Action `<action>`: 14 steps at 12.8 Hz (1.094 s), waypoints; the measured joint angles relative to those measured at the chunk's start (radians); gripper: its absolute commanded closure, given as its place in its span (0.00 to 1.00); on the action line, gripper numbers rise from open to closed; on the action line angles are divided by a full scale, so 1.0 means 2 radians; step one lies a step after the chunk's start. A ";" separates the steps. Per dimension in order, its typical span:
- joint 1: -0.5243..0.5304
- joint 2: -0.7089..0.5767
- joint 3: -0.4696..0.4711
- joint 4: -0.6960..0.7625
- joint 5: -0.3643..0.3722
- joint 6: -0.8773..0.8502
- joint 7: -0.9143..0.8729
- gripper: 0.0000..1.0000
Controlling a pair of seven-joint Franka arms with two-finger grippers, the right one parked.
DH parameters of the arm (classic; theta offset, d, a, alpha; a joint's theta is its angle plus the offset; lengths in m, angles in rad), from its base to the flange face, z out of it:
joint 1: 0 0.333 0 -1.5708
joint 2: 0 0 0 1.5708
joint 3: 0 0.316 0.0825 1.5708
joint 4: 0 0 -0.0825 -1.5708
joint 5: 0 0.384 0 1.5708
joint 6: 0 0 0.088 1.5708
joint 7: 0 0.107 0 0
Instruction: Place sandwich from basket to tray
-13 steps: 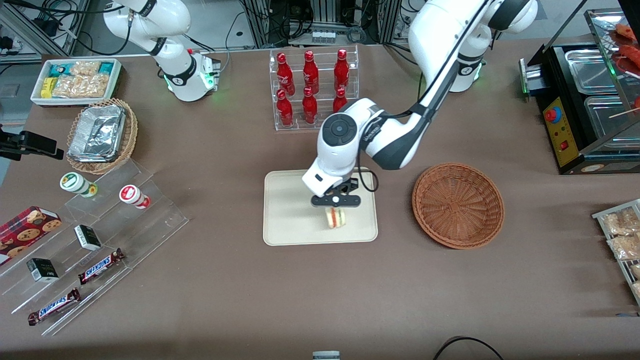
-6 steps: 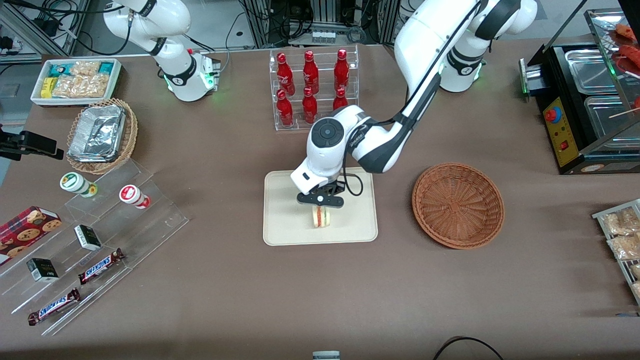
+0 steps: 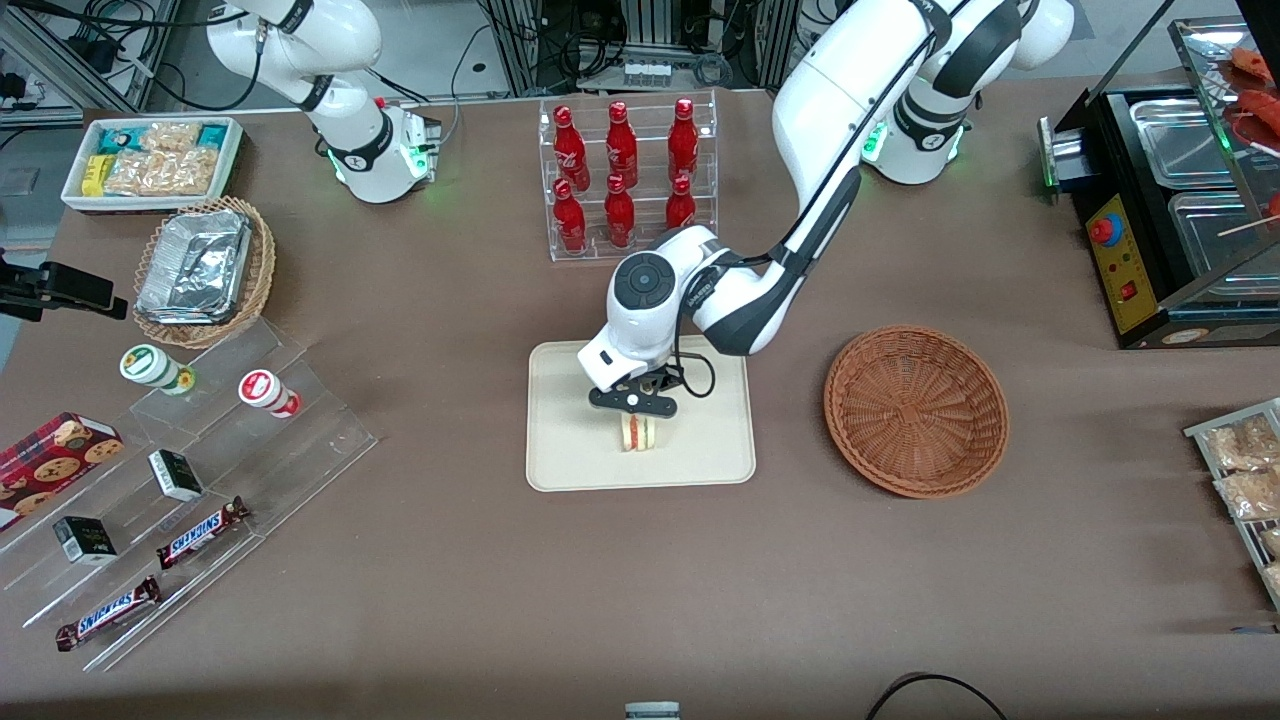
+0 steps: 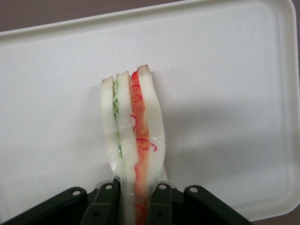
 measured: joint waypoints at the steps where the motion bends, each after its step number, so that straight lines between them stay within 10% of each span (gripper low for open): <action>1: 0.000 0.001 0.000 0.000 0.000 0.000 0.000 0.96; 3: 0.000 0.002 0.000 0.000 0.000 0.000 0.000 0.17; 4: 0.000 0.003 0.000 0.000 0.000 0.000 0.000 0.04; 14: 0.004 -0.055 0.007 0.027 0.000 -0.037 -0.032 0.01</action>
